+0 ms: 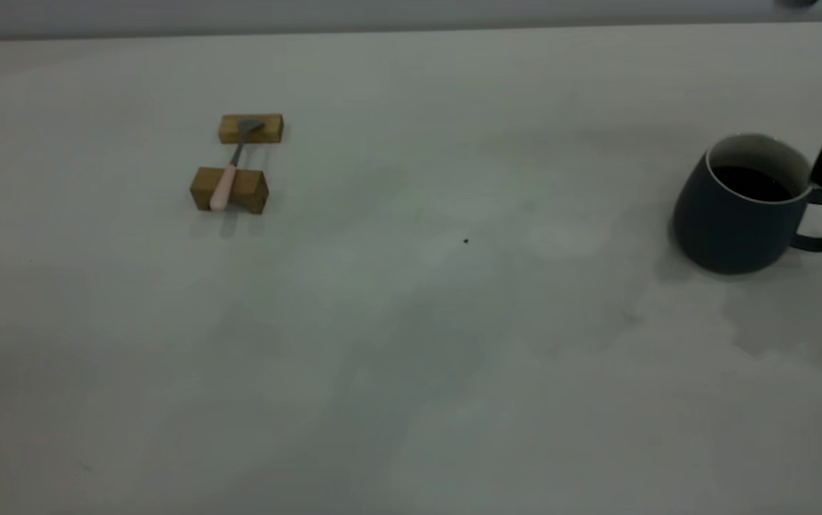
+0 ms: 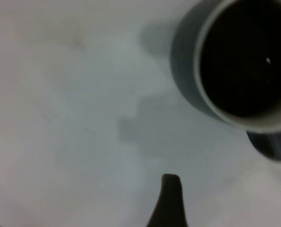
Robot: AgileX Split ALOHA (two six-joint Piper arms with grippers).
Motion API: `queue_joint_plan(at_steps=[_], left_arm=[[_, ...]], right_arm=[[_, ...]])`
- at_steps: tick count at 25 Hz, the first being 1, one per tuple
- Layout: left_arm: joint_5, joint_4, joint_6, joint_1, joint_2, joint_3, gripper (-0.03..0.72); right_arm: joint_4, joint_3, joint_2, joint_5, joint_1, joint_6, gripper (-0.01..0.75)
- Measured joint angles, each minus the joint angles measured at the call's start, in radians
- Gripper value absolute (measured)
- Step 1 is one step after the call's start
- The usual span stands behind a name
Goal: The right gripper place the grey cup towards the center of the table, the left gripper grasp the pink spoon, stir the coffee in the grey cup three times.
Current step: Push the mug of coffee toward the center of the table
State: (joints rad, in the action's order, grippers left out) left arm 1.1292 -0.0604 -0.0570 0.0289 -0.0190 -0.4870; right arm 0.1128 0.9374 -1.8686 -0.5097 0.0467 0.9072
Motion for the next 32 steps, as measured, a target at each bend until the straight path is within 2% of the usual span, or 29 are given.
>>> queue_joint_plan(at_steps=[10, 16, 27, 32], left_arm=[[0.000, 0.000, 0.000, 0.000, 0.000, 0.000, 0.382], [0.001, 0.000, 0.000, 0.000, 0.000, 0.000, 0.382], [0.001, 0.000, 0.000, 0.000, 0.000, 0.000, 0.382], [0.001, 0.000, 0.000, 0.000, 0.000, 0.000, 0.382]], right_arm=[[-0.091, 0.003, -0.146, 0.113, 0.007, 0.005, 0.723], [-0.113, 0.052, -0.186, 0.119, -0.022, 0.001, 0.717], [-0.146, 0.126, -0.295, 0.122, -0.024, 0.000, 0.713], [-0.158, 0.127, -0.315, 0.129, -0.024, 0.000, 0.654]])
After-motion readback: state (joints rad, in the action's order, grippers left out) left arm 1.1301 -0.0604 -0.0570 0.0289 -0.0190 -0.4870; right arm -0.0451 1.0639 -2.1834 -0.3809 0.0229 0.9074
